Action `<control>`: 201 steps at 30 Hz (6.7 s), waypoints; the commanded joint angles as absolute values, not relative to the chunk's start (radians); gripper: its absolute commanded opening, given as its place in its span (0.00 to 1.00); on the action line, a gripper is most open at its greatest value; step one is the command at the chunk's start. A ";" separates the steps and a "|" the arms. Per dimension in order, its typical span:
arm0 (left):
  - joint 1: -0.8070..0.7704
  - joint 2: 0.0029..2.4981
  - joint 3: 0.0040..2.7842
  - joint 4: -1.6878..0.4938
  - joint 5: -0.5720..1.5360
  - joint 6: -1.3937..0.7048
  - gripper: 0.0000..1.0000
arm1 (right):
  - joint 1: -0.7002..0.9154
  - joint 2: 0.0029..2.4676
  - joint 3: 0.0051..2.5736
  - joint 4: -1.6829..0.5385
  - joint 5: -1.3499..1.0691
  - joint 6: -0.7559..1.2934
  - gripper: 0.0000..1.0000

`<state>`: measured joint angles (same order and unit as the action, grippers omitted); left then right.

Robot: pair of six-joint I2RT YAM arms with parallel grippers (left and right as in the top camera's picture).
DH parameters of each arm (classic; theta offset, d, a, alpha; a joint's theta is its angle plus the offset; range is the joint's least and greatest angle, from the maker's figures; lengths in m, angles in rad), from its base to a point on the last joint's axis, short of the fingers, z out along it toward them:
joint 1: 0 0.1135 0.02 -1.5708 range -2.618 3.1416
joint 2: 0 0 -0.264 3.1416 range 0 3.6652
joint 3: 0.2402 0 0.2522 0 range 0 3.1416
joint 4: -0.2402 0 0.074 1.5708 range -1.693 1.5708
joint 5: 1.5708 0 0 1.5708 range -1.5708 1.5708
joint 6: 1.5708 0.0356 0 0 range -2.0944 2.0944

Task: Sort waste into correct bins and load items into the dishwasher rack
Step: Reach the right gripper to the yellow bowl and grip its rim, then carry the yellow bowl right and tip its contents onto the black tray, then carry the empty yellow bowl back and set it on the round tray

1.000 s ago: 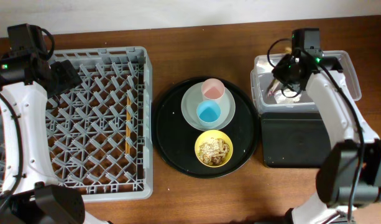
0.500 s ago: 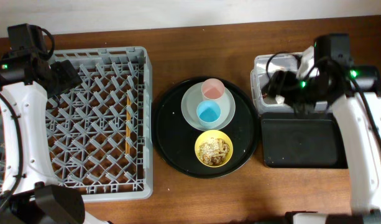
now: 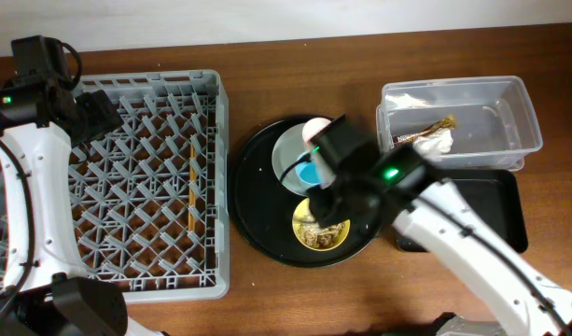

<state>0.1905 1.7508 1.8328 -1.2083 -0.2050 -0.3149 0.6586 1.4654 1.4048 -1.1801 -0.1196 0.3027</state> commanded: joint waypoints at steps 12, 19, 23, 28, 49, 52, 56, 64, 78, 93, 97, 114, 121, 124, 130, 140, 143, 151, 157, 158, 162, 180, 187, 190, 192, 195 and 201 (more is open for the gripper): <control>0.195 1.748 1.843 -1.207 -0.205 -0.325 0.99 | 0.785 1.505 1.015 -0.778 0.014 0.341 0.41; 0.195 1.748 1.843 -1.207 -0.205 -0.325 0.99 | 0.785 1.562 0.982 -0.735 0.012 0.340 0.41; 0.195 1.748 1.843 -1.207 -0.205 -0.325 0.99 | 0.786 1.612 0.982 -0.728 -0.020 0.275 0.42; 0.195 1.748 1.843 -1.207 -0.205 -0.325 1.00 | 0.786 1.627 0.982 -0.721 -0.033 0.261 0.41; 0.195 1.748 1.843 -1.207 -0.205 -0.325 0.99 | 0.784 1.627 0.982 -0.754 0.127 0.332 0.35; 0.195 1.748 1.843 -1.207 -0.205 -0.325 0.99 | 0.785 1.627 0.982 -0.755 0.128 0.342 0.35; 0.195 1.748 1.843 -1.207 -0.205 -0.325 0.99 | 0.785 1.627 0.982 -0.756 0.125 0.340 0.41; 0.195 1.748 1.843 -1.207 -0.205 -0.325 0.99 | 0.785 1.628 0.982 -0.732 0.038 0.190 0.40; 0.195 1.748 1.843 -1.207 -0.205 -0.325 0.99 | 0.785 1.663 0.981 -0.718 0.037 0.179 0.11; 0.195 1.748 1.843 -1.207 -0.205 -0.325 0.99 | 0.772 1.568 1.404 -1.168 0.127 0.226 0.04; 0.195 1.748 1.843 -1.207 -0.205 -0.325 0.99 | 0.665 1.545 1.522 -1.291 0.134 0.279 0.04; 0.195 1.748 1.843 -1.207 -0.205 -0.325 0.99 | -0.338 1.543 1.317 -1.266 -0.681 -0.107 0.04; 0.195 1.748 1.843 -1.207 -0.205 -0.325 0.99 | -0.653 1.544 1.065 -1.106 -1.081 -0.299 0.04; 0.195 1.748 1.843 -1.207 -0.205 -0.325 0.99 | -0.748 1.544 0.957 -1.008 -1.222 -0.308 0.04; 0.195 1.748 1.843 -1.207 -0.205 -0.325 0.99 | -0.868 1.544 0.822 -0.888 -1.449 -0.307 0.04; 0.195 1.748 1.843 -1.207 -0.205 -0.325 0.99 | -0.873 1.545 0.808 -0.848 -1.552 -0.178 0.04; 0.195 1.748 1.843 -1.207 -0.205 -0.325 0.99 | -0.873 1.544 0.811 -0.847 -1.552 -0.039 0.04; 0.195 1.748 1.843 -1.207 -0.205 -0.325 0.99 | -0.873 1.544 0.813 -0.911 -1.552 0.031 0.04; 0.195 1.748 1.843 -1.207 -0.205 -0.325 0.99 | -0.871 1.543 0.813 -0.952 -1.552 0.083 0.04; 0.195 1.748 1.843 -1.207 -0.205 -0.325 0.99 | -0.872 1.543 0.813 -0.910 -1.552 0.085 0.04; 0.195 1.748 1.843 -1.207 -0.205 -0.325 0.99 | -0.871 1.543 0.813 -0.945 -1.552 0.068 0.04; 0.195 1.748 1.843 -1.207 -0.205 -0.325 0.99 | -0.656 1.325 1.322 -1.380 -0.875 -0.104 0.04; 0.195 1.748 1.843 -1.207 -0.205 -0.325 0.99 | -0.116 1.275 1.378 -1.394 -0.541 0.079 0.04; 0.195 1.748 1.843 -1.207 -0.205 -0.325 0.99 | 0.133 1.299 1.377 -1.363 -0.438 0.176 0.04; 0.195 1.748 1.843 -1.207 -0.205 -0.325 0.99 | 0.262 1.319 1.376 -1.336 -0.370 0.237 0.04; 0.195 1.748 1.843 -1.207 -0.205 -0.325 0.99 | 0.475 1.368 1.368 -1.277 -0.243 0.342 0.04; 0.195 1.748 1.843 -1.207 -0.205 -0.325 0.99 | 0.760 1.509 1.360 -1.233 0.020 0.565 0.04</control>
<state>0.1905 1.7508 1.8324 -1.2079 -0.2054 -0.3149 0.6750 1.4551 1.3647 -1.2495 -0.1673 0.4183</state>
